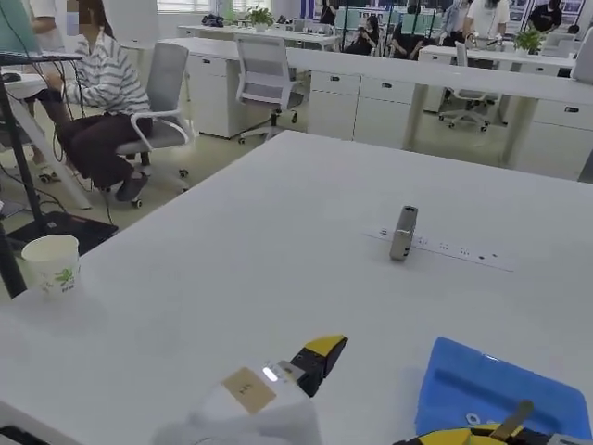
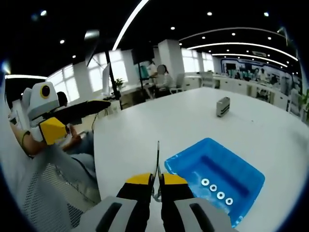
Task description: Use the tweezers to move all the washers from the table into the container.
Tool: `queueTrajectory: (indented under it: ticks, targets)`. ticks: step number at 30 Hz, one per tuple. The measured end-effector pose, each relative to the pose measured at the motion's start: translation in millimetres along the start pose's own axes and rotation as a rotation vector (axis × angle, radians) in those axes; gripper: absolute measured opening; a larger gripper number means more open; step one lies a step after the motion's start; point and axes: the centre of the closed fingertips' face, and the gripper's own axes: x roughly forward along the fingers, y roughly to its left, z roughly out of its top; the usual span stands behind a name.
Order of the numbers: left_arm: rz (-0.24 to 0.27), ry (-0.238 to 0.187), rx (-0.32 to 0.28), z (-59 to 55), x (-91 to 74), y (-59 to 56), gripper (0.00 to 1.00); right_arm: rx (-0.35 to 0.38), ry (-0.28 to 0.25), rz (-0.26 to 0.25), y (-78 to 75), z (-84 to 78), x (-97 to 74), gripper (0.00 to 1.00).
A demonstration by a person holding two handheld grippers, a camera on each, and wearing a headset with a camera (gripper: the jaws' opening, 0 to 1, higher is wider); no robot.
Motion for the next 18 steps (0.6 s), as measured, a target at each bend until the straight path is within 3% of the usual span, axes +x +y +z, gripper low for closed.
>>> queueTrajectory:
  ticks: [10,18]
  targets:
    - [-0.001,-0.002,-0.004,0.3,-0.5,0.0,0.71,-0.010,-0.017,0.004,-19.2,22.4,8.4,0.03]
    - [0.007,-0.003,0.002,0.5,-0.9,1.5,0.71,0.053,-0.060,0.002,-33.0,37.2,13.0,0.03]
